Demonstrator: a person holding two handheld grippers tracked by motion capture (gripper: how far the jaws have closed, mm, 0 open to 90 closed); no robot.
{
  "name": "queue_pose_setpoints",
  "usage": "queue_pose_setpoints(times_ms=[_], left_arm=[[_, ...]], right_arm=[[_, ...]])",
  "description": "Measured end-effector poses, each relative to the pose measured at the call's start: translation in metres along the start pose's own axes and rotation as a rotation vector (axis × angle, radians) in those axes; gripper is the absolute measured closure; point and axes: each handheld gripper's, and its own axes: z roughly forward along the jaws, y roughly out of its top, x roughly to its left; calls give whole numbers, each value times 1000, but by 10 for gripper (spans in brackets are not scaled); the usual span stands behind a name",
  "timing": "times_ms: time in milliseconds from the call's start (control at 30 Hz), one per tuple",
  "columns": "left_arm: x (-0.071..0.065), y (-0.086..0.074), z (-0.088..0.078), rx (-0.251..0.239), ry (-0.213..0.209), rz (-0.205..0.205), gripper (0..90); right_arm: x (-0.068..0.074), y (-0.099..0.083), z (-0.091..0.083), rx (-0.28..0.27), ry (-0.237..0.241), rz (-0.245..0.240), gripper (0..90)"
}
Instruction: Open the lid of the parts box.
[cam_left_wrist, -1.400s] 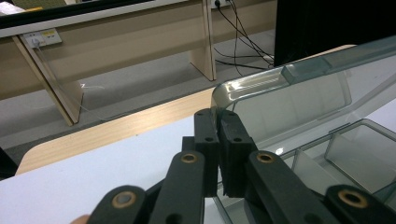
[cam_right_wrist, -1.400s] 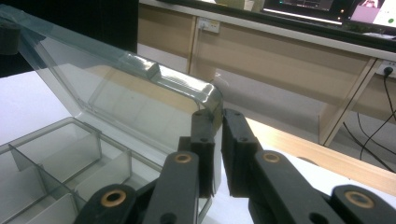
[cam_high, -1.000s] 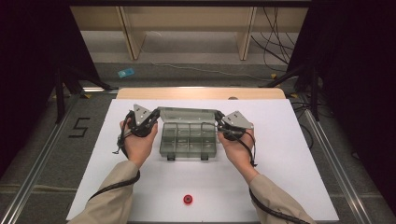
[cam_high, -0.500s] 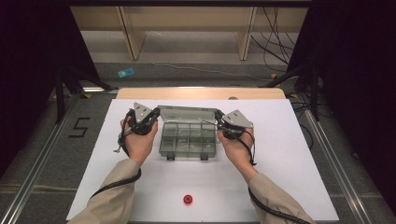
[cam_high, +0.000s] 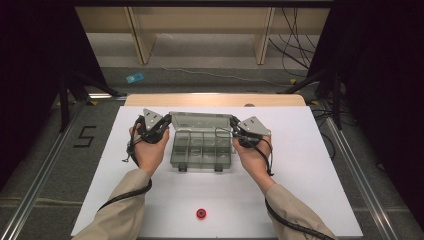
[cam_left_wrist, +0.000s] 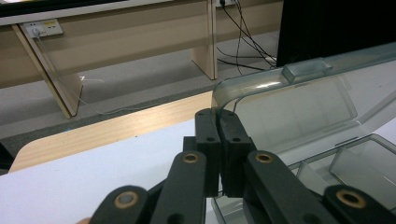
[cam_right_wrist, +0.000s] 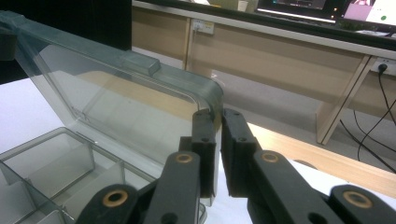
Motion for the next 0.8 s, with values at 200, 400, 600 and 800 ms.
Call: queue_pose_setpoints(times_ms=[200,400,600,800], left_arm=[[1,1,1,3,-3,-5,881],[1,2,3,2,-3,-20,883],[2,3,4,2,-6,-18,882],[3,4,7,3,-6,-26,883]], right_arm=[[0,0,2,0,1,14,850],[0,1,3,3,-1,16,851],[0,1,5,-1,4,34,852],[-3,2,7,-8,5,30,852]])
